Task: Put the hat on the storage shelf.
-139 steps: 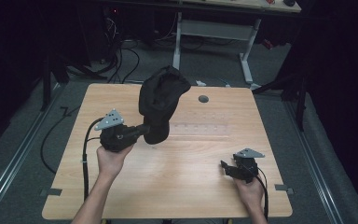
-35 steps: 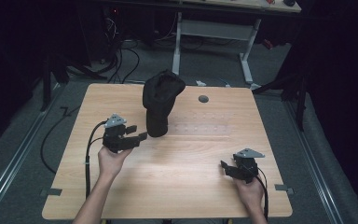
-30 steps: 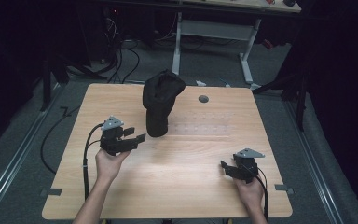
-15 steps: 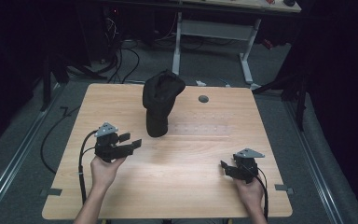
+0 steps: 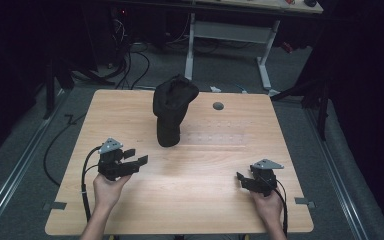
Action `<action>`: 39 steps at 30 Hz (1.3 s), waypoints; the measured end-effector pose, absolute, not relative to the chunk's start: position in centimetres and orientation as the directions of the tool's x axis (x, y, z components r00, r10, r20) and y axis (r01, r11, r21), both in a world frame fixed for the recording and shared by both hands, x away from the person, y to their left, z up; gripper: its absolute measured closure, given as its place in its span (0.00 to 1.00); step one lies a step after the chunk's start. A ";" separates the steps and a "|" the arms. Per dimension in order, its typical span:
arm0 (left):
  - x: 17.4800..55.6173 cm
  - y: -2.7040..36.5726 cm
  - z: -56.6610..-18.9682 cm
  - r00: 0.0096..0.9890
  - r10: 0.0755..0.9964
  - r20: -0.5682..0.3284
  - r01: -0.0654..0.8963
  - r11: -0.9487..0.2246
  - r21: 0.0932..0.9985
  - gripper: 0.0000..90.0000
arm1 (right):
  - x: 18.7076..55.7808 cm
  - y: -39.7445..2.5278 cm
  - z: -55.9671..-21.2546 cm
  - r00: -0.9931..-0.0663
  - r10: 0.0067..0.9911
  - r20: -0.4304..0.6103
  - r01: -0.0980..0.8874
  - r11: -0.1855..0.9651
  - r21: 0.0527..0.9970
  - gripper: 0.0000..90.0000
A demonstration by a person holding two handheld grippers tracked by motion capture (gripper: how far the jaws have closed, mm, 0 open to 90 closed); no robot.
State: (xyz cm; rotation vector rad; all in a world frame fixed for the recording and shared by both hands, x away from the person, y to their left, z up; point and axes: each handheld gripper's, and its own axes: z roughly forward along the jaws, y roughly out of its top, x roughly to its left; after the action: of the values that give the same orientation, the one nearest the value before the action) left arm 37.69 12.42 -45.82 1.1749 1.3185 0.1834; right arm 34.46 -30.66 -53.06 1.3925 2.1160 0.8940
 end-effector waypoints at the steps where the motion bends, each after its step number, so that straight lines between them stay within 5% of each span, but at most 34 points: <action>1: 37.6 12.5 -45.9 0.320 0.692 -0.647 0.489 0.465 0.738 0.42 | 34.5 -30.6 -53.1 -0.387 0.922 -0.018 0.629 0.279 0.726 0.40; 29: 35.7 12.5 -51.2 0.228 0.741 -0.632 0.488 0.475 0.733 0.43 | 34.5 -30.7 -53.1 -0.387 0.922 -0.021 0.627 0.280 0.727 0.40; 39: 35.6 11.6 -54.1 0.171 0.834 -0.525 0.449 0.409 0.795 0.42 | 34.4 -30.6 -53.1 -0.385 0.923 -0.017 0.629 0.276 0.727 0.40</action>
State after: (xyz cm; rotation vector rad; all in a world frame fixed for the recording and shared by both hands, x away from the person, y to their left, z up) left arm 35.62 11.65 -54.08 1.2149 1.4607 0.4005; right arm 34.44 -30.60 -53.07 1.3961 2.1126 0.8957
